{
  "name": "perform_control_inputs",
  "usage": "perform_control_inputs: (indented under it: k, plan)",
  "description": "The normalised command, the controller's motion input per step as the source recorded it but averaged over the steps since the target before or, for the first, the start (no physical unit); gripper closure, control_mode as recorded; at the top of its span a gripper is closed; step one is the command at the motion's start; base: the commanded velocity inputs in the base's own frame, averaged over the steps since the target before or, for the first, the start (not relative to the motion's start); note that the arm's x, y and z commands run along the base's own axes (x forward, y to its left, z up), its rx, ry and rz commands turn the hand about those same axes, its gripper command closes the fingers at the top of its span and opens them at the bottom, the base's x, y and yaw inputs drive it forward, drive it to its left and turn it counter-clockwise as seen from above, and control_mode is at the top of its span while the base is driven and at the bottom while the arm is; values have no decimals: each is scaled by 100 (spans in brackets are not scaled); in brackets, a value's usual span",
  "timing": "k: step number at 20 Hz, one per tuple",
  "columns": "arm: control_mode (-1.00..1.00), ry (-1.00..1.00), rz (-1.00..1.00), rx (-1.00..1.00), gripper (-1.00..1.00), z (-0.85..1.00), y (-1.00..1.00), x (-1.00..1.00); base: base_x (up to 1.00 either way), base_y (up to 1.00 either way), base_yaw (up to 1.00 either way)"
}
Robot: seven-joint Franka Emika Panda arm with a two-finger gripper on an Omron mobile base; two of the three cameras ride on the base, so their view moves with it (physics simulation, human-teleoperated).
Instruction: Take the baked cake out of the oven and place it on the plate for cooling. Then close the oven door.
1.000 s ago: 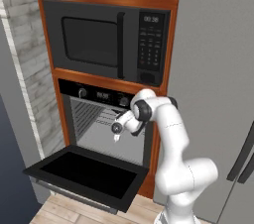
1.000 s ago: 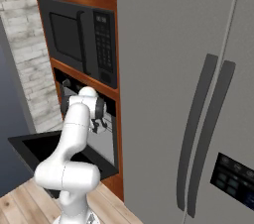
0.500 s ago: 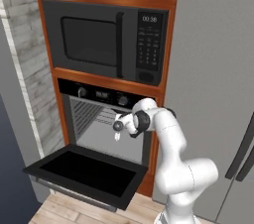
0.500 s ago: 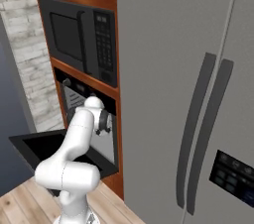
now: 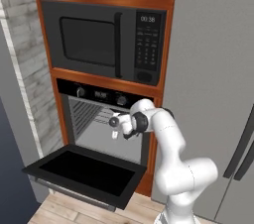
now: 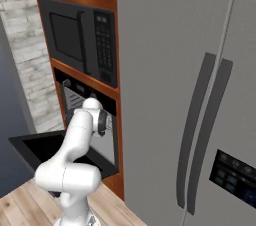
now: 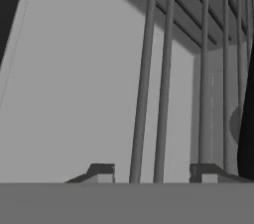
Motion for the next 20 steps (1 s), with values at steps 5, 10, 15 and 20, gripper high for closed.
perform_control_inputs:
  k: [5,10,15,20]
  plan:
    - [-100,18,0,-1,100,-28,60,-25,0,0,0]
    - [-100,9,0,-10,100,-50,93,-70,0,0,0]
    - [-100,6,0,-11,100,-57,100,-88,0,0,0]
    - [-100,4,0,-13,100,-69,100,-100,0,0,0]
